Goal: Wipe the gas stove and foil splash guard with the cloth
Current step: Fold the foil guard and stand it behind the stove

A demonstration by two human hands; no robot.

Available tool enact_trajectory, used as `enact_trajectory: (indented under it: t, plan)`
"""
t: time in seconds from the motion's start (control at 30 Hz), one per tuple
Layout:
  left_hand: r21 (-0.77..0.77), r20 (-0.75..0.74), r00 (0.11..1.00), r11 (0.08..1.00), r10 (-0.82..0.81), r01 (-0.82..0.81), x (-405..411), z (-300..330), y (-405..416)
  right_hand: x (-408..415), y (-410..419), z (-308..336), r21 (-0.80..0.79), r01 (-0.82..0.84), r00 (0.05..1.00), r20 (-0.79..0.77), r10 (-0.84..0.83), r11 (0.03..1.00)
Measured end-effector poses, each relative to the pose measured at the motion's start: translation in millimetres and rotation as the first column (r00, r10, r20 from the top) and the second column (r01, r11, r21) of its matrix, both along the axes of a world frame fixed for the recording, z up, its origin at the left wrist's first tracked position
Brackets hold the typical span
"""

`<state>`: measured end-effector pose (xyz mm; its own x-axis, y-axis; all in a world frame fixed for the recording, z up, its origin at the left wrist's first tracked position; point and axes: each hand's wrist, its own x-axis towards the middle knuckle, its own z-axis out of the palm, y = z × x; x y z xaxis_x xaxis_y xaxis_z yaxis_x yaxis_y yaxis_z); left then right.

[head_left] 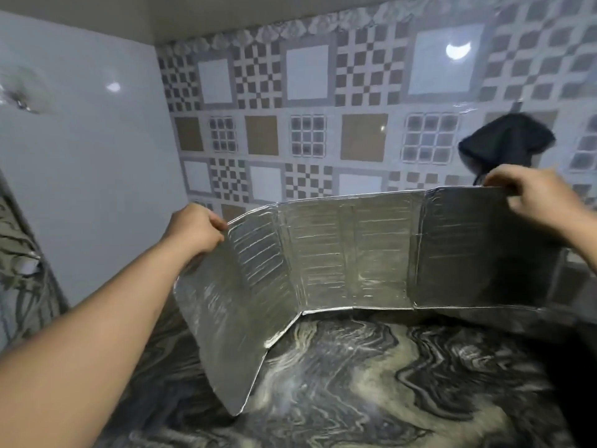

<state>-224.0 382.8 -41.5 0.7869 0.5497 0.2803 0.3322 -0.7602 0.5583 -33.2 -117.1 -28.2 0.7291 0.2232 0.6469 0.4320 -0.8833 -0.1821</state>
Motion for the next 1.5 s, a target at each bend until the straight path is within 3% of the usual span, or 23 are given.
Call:
enact_trajectory:
  t: [0.13, 0.43, 1.0, 1.5]
  plan:
    - [-0.01, 0.018, 1.0, 1.0, 0.007, -0.006, 9.8, -4.5, -41.7, 4.5, -32.7, 10.9, 0.008, -0.031, 0.999, 0.041, 0.031, 0.999]
    - [-0.047, 0.065, 0.998, 0.999, 0.02, -0.017, 40.8, -11.9, -144.4, -3.5, -120.7, -0.2, 0.106, -0.057, 0.997, -0.049, 0.063, 0.993]
    - [-0.114, 0.095, 0.975, 0.971, -0.199, 0.209, 94.0, -26.5, -256.0, -23.7, -251.5, -19.5, 0.058, 0.213, 0.977, -0.026, -0.212, 0.975]
    - [-0.25, 0.142, 0.935, 0.902, -0.325, 0.352, 91.4, -38.9, -390.3, -51.0, -385.2, -20.4, 0.007, 0.294, 0.956, 0.011, -0.294, 0.956]
